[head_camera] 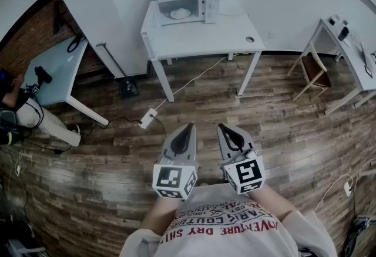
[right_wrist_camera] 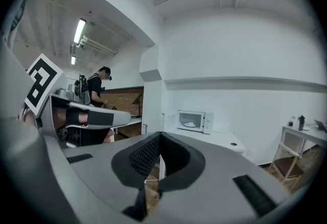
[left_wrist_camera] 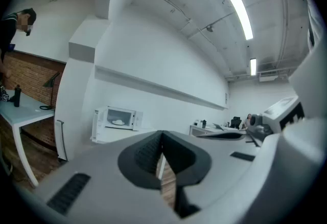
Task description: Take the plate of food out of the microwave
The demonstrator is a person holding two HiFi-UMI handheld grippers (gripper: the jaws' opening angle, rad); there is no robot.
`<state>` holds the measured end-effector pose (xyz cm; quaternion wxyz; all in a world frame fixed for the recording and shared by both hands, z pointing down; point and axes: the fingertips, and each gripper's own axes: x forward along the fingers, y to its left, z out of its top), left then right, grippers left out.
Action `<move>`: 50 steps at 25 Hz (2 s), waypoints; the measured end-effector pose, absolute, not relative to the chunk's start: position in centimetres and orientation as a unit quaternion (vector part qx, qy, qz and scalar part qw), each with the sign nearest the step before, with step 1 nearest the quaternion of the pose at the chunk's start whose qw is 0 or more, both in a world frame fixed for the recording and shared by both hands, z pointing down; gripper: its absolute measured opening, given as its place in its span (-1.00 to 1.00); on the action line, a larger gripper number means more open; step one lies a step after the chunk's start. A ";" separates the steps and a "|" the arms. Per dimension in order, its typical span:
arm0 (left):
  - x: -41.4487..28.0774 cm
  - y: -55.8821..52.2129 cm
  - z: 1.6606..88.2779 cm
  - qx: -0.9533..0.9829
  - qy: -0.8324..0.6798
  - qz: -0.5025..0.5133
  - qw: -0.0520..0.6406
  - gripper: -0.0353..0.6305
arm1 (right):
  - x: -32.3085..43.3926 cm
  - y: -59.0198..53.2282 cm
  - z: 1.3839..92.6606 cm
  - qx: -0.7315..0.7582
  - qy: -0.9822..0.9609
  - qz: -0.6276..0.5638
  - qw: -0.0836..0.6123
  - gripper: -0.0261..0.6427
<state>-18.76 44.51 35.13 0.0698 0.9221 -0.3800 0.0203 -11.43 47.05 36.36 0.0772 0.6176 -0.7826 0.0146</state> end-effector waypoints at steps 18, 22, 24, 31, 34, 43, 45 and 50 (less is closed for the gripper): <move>-20.6 43.7 36.2 0.923 -0.373 0.018 0.095 -0.88 | -12.1 46.5 37.0 0.637 -0.768 0.050 0.039 -0.89; -20.1 42.8 37.7 0.925 -0.362 0.027 0.112 -0.88 | -11.6 45.5 37.5 0.631 -0.773 0.068 0.021 -0.89; -19.6 41.7 38.0 0.924 -0.364 0.028 0.112 -0.88 | -10.6 44.3 37.4 0.631 -0.773 0.066 0.017 -0.89; -17.1 35.2 38.5 0.912 -0.395 0.031 0.103 -0.88 | -6.7 37.3 38.2 0.619 -0.782 0.064 0.019 -0.89; -15.0 31.8 38.3 0.906 -0.408 0.030 0.103 -0.88 | -4.5 33.2 37.2 0.608 -0.792 0.056 0.008 -0.89; -6.2 18.7 36.3 0.888 -0.448 0.017 0.099 -0.88 | 3.6 19.7 35.2 0.560 -0.827 0.044 0.014 -0.89; -4.4 16.2 36.2 0.887 -0.449 0.014 0.107 -0.88 | 5.3 17.1 35.5 0.554 -0.831 0.047 0.018 -0.89; -1.6 11.7 36.8 0.880 -0.459 0.015 0.123 -0.88 | 8.7 12.5 36.6 0.545 -0.835 0.063 0.027 -0.89</move>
